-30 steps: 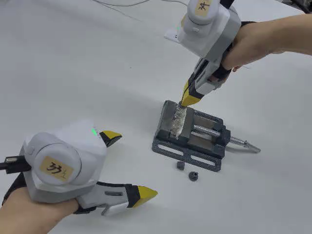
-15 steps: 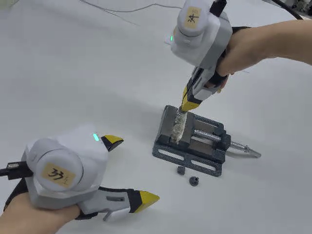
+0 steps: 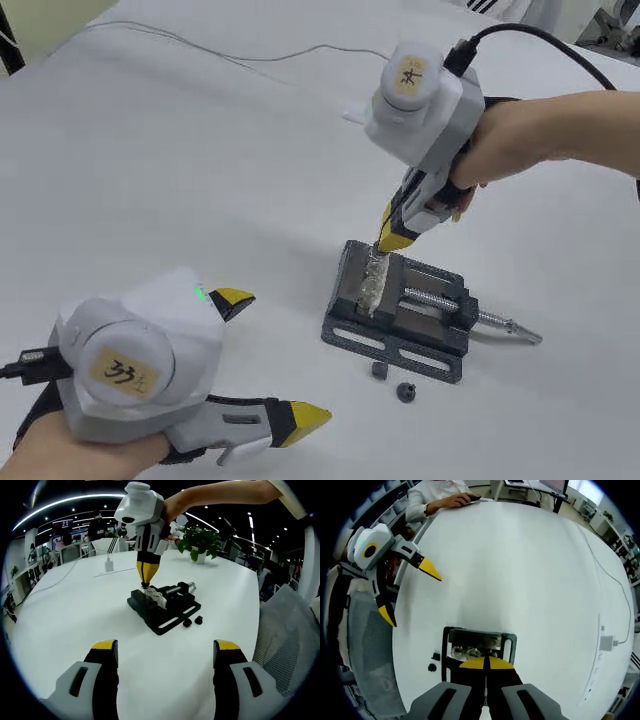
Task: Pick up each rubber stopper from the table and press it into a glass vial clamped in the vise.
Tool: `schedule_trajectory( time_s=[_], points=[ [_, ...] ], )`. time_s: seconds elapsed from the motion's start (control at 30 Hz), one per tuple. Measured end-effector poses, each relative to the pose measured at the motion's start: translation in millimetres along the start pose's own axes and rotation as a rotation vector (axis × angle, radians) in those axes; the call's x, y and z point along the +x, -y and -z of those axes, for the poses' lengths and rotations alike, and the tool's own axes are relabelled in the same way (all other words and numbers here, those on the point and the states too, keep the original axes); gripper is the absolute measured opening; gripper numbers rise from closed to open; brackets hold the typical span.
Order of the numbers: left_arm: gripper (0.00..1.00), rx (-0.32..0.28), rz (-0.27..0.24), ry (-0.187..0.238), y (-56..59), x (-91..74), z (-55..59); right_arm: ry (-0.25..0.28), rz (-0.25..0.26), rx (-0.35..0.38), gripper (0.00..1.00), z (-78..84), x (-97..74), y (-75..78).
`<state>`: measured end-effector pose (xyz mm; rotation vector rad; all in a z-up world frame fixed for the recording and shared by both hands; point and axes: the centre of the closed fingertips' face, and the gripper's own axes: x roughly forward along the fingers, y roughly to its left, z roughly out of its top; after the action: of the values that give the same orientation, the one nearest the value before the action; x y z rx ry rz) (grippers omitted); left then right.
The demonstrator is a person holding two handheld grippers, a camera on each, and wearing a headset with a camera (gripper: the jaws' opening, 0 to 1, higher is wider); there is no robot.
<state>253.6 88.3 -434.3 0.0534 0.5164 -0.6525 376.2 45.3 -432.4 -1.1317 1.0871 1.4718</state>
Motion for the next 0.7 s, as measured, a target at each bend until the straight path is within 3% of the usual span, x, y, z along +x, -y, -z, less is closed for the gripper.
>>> schedule_trajectory(
  time_s=[0.27,0.7],
  points=[
    [0.76,0.016,-0.013,-0.001,-1.6,-4.1,-4.2,0.039,0.004,0.034,0.00,-0.4,0.2,1.8],
    [0.76,0.019,-0.021,0.010,-1.4,-6.1,-9.3,0.057,0.022,0.034,0.00,-2.5,0.2,-2.9]
  ],
)
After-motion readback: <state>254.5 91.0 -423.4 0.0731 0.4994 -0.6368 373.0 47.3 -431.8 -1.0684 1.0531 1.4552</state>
